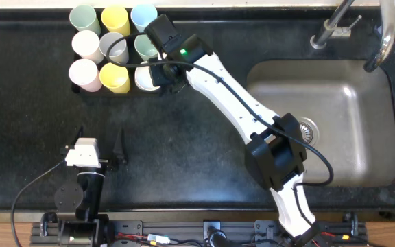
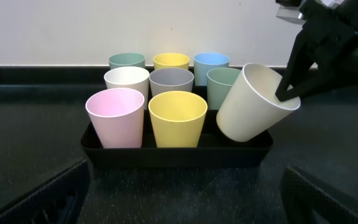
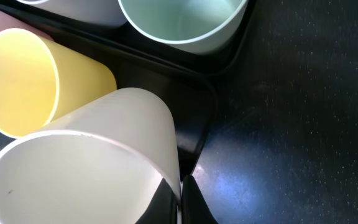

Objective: Store Cups

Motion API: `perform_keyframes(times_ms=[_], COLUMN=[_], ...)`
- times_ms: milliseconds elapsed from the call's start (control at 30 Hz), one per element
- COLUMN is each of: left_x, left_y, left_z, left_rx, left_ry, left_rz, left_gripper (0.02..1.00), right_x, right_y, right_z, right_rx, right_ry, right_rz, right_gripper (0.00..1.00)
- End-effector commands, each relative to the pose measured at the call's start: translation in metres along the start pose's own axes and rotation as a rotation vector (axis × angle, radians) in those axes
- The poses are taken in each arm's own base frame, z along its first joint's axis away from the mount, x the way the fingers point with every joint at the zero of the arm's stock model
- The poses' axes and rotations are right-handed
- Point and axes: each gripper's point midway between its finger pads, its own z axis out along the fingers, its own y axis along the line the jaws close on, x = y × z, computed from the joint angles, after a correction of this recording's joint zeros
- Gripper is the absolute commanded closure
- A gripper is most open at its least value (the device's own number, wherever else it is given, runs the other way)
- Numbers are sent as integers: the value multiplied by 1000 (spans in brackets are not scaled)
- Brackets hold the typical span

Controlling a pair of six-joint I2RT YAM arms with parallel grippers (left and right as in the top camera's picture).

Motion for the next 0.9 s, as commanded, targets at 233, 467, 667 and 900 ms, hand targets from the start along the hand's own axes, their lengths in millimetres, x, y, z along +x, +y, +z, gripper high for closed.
perform_keyframes(times_ms=[233,467,667,900], left_x=[-1,-1,-1,-1], left_y=[-5,-5,-5,-5], left_z=[0,0,0,0], left_rx=[23,24,24,23], left_ry=[-5,-5,-5,-5], left_rz=[16,16,16,16], left_gripper=[18,18,18,18], right_x=[2,4,0,-31], right_y=[-8,-7,-1,8], right_z=[16,22,20,-40], right_rx=[49,48,21,-40], right_ry=[6,13,-1,-135], right_rz=[11,8,-2,-43], right_gripper=[958,956,689,448])
